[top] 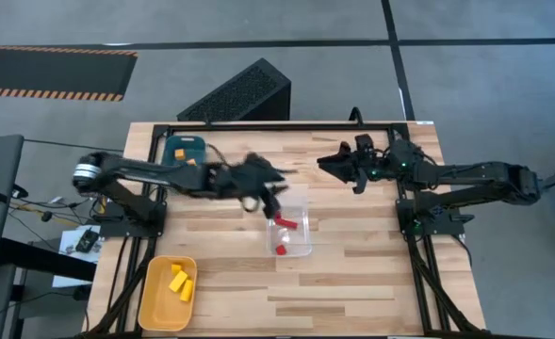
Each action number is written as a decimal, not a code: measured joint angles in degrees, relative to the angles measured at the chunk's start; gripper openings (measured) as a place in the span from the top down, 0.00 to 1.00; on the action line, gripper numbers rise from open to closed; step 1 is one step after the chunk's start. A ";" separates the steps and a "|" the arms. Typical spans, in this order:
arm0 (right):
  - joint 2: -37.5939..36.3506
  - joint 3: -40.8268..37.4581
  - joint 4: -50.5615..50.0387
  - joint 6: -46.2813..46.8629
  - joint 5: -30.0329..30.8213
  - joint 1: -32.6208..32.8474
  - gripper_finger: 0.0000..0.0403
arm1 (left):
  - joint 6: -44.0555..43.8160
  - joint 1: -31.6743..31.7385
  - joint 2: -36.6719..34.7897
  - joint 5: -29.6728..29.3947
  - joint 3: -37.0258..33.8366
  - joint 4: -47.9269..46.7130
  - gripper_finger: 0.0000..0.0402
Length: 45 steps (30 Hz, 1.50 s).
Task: Sort & place blocks by color
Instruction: Return to Home Position
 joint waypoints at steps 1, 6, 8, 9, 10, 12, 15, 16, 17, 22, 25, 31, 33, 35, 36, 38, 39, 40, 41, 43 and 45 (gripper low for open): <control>-0.02 0.00 1.80 -0.60 -0.02 0.19 0.67 | 2.02 0.61 -2.10 0.06 -0.66 0.41 0.76; 0.11 0.00 4.34 -13.46 -1.39 3.58 0.75 | 10.30 4.71 -10.73 8.13 -3.35 4.39 0.91; 0.16 -0.09 6.49 -20.74 -3.58 6.02 0.78 | 11.88 6.69 -13.61 12.40 -4.86 8.27 0.95; 0.16 -0.09 8.50 -25.29 -4.31 7.63 0.80 | 12.04 7.56 -14.81 14.60 -5.50 10.39 0.97; 0.11 -0.06 10.41 -30.38 -4.80 9.12 0.81 | 12.07 8.36 -15.91 16.57 -6.06 11.97 0.99; 0.05 0.02 11.60 -40.25 -4.57 11.83 0.84 | 12.59 9.26 -17.86 19.52 -7.38 15.77 0.99; 0.11 0.02 10.04 -45.11 1.23 12.62 0.89 | 16.84 9.87 -20.90 21.14 -9.14 17.69 0.99; 0.11 0.02 9.97 -44.93 3.94 12.41 0.90 | 18.52 10.21 -21.86 21.16 -9.47 17.60 0.99; 0.11 0.00 10.02 -44.12 6.36 12.04 0.92 | 19.97 10.65 -22.94 21.12 -9.78 17.50 0.99; -2.83 -0.02 2.44 -45.40 7.47 9.26 0.99 | 21.56 14.47 -29.46 22.64 -15.28 17.11 1.00; -6.81 0.02 -10.09 -52.68 6.16 8.36 0.97 | 19.20 16.78 -33.99 25.94 -22.12 18.94 1.00; -13.56 -0.04 -20.83 -50.51 2.78 6.36 0.98 | 15.26 17.80 -40.21 28.76 -36.40 30.13 1.00; -16.18 -0.04 -22.43 -50.69 2.31 6.23 0.99 | 19.27 18.04 -41.42 26.42 -39.54 28.12 1.00; -19.30 -0.02 -25.04 -50.84 2.06 5.84 0.99 | 23.20 18.38 -42.40 22.00 -41.10 22.61 1.00; -21.17 -0.02 -27.35 -51.32 2.13 5.54 0.98 | 23.46 18.47 -43.03 20.41 -41.47 19.78 1.00; -24.99 -0.02 -31.89 -52.66 2.55 5.26 0.98 | 24.22 18.45 -44.67 19.79 -42.54 17.36 1.00; -26.68 -0.03 -34.18 -53.13 2.50 5.19 0.98 | 25.40 18.41 -45.49 20.22 -43.29 17.27 1.00; -28.18 -0.26 -35.45 -53.24 2.45 4.95 0.98 | 26.79 18.40 -46.41 21.39 -44.00 17.43 1.00; -29.65 -0.74 -35.81 -53.26 2.37 4.92 0.98 | 27.83 18.42 -47.59 22.21 -44.86 17.73 1.00; -31.99 -2.47 -35.12 -53.79 2.51 4.36 0.99 | 28.29 18.42 -49.65 22.99 -46.53 22.02 1.00; -33.83 -4.69 -33.75 -53.55 2.67 3.29 0.99 | 28.25 18.43 -52.47 22.90 -49.20 24.83 1.00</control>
